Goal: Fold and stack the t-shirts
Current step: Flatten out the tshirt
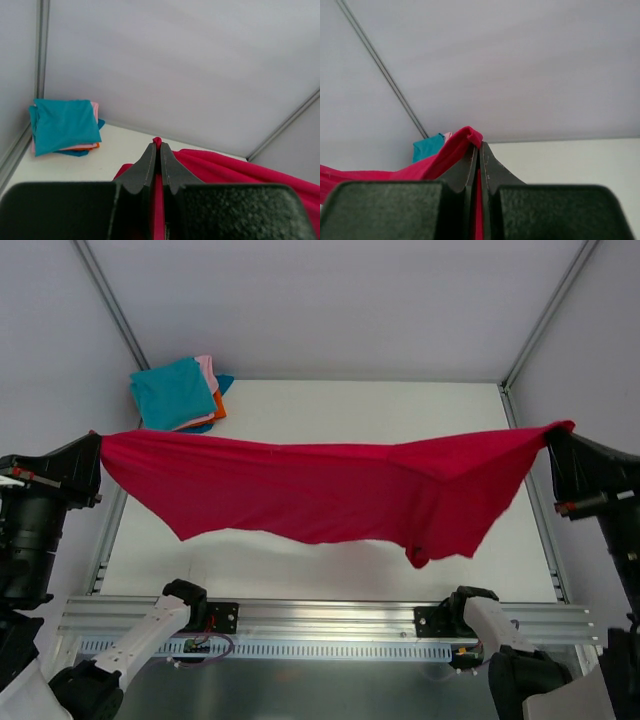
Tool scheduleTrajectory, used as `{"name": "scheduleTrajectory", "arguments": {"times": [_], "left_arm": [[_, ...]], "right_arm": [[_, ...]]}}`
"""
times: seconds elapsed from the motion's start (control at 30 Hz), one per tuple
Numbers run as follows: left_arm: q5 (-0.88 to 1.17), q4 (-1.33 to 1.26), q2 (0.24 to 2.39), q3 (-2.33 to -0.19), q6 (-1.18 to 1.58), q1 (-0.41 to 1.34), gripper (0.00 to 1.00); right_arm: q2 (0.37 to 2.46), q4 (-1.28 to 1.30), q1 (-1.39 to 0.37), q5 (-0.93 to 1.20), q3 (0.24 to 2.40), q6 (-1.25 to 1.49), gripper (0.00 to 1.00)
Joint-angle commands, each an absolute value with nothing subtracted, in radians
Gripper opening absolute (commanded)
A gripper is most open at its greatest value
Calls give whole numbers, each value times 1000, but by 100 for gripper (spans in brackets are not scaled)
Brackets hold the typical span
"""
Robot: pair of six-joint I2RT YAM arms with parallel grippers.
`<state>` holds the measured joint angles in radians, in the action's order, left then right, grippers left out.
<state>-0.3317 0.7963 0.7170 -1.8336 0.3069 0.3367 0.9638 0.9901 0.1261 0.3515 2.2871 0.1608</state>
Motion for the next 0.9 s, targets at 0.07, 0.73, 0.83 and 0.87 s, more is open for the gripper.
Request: {"name": "scheduleTrajectory", "arguments": {"times": [0.07,0.73,0.83,0.87], "left_arm": [[-270,914,715,-1888,337,333,0],[-187,698,865,-1514,426,333,0],[-167,637,931,-1430,440,333,0],[-161,617,961,-1392,440,333,0]], "right_arm": [[943,1011,127,249,2361,178,1],[1132,718,120,149,1841,121,1],[1199,637,127,153,1686,126,1],[1219,590,129,156,1651,138,1]]}}
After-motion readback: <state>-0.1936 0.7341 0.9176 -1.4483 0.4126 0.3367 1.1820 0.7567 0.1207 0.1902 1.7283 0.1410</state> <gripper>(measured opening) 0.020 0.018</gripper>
